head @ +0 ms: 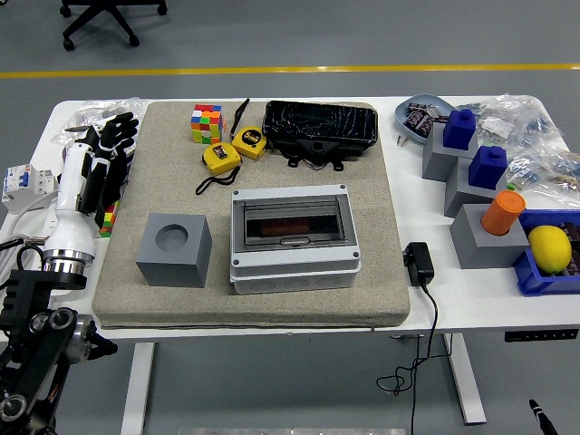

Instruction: Fetch the battery,place it into the box,close the lid of the box

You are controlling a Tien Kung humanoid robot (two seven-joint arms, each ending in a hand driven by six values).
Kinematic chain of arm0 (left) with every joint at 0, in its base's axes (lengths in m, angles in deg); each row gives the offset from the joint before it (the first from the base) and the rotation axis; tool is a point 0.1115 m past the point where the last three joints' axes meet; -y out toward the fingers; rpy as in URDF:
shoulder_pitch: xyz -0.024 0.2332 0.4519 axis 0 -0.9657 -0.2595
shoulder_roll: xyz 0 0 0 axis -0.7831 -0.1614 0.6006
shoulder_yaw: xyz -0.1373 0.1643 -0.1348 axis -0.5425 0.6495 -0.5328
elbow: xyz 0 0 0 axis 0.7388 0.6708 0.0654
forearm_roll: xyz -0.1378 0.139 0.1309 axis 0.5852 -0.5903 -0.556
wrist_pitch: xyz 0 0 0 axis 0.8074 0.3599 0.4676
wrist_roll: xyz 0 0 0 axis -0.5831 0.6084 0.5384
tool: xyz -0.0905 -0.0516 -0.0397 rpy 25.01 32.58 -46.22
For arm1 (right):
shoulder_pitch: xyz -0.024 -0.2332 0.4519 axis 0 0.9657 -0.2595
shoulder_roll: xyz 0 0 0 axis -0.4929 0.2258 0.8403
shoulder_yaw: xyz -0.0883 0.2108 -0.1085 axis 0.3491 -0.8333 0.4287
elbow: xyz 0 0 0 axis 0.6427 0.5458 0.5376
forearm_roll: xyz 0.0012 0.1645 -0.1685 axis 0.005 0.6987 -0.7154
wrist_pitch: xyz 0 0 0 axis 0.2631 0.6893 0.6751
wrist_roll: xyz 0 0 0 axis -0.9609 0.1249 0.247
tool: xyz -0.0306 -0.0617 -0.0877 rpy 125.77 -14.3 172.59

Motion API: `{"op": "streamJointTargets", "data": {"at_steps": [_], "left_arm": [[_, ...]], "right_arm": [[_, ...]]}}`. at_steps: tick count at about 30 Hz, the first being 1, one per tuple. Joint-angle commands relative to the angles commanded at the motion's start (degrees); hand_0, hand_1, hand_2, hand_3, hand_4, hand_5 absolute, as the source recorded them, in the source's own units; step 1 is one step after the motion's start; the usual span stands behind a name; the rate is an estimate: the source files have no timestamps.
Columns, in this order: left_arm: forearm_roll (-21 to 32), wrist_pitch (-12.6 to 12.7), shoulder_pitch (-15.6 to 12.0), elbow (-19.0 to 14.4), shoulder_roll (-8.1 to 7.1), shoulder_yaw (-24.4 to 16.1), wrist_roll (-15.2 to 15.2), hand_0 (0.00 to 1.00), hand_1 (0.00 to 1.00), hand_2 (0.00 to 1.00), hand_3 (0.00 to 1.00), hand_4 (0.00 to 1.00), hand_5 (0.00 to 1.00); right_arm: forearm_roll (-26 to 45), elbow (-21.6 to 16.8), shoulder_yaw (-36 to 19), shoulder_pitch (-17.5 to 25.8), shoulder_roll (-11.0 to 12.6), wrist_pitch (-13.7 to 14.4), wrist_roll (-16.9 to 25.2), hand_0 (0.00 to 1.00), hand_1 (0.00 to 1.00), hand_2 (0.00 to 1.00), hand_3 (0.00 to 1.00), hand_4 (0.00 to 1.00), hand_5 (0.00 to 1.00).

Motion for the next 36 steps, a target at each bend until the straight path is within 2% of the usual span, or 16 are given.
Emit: {"op": "streamJointTargets", "data": {"at_steps": [2,6,9,12,18,20,27,31,32,36], "left_arm": [[0.8,-0.1,-0.1,0.2,-0.12,0.0,-0.1,0.784,0.785,0.760,0.736,0.998,0.998],[0.5,0.1,-0.4,0.2,0.18,0.3,-0.6,0.784,0.785,0.760,0.736,0.998,0.998],[0.8,0.3,0.0,-0.1,-0.41,1.8,-1.6,0.777,0.787,0.760,0.732,0.998,0.998],[-0.1,0.5,0.7,-0.3,-1.10,2.7,-2.0,0.777,0.787,0.760,0.732,0.998,0.998],[0.0,0.9,1.1,-0.8,-1.15,2.2,-1.5,0.773,0.782,0.755,0.726,0.998,0.998],[0.1,1.0,1.0,-0.7,-1.23,2.0,-1.2,0.771,0.781,0.755,0.728,0.998,0.963],[0.2,1.0,1.1,-0.5,-1.16,2.3,-1.3,0.766,0.779,0.752,0.725,0.998,0.960],[0.0,1.0,1.2,-0.4,-1.11,2.4,-1.7,0.766,0.779,0.752,0.725,0.998,0.960],[-0.1,0.9,1.2,-0.4,-1.12,2.5,-1.8,0.802,0.798,0.759,0.731,0.998,0.965],[-1.6,-0.8,1.2,0.1,-1.24,2.5,-2.9,0.802,0.798,0.759,0.731,0.998,0.965]], "right_arm": [[0.1,0.0,-0.2,0.1,-0.2,0.1,0.0,0.803,0.779,0.785,0.827,0.998,0.998],[1.6,0.0,0.7,0.6,-0.2,0.0,-0.1,0.803,0.779,0.785,0.827,0.998,0.998],[1.3,0.0,1.1,0.6,0.2,-0.6,-1.9,0.790,0.757,0.767,0.803,0.998,0.998],[1.6,0.0,1.0,0.7,0.6,-0.8,-2.0,0.790,0.757,0.767,0.803,0.998,0.998],[1.1,0.0,-0.7,0.2,0.8,-0.2,-1.9,0.789,0.755,0.765,0.796,0.998,0.998],[2.4,0.0,0.3,0.1,0.6,-0.2,-1.2,0.785,0.750,0.762,0.791,0.998,0.998],[3.9,0.0,1.2,-0.2,0.1,0.2,-0.5,0.802,0.751,0.762,0.796,0.998,0.998],[7.6,0.0,0.4,0.0,-0.1,0.5,-0.6,0.802,0.751,0.762,0.796,0.998,0.998],[7.8,0.0,0.0,0.0,0.0,0.4,-0.8,0.941,0.821,0.797,0.829,0.998,0.998],[7.0,0.0,-0.4,0.0,0.0,0.5,-1.2,0.941,0.821,0.797,0.829,0.998,0.998]]}}
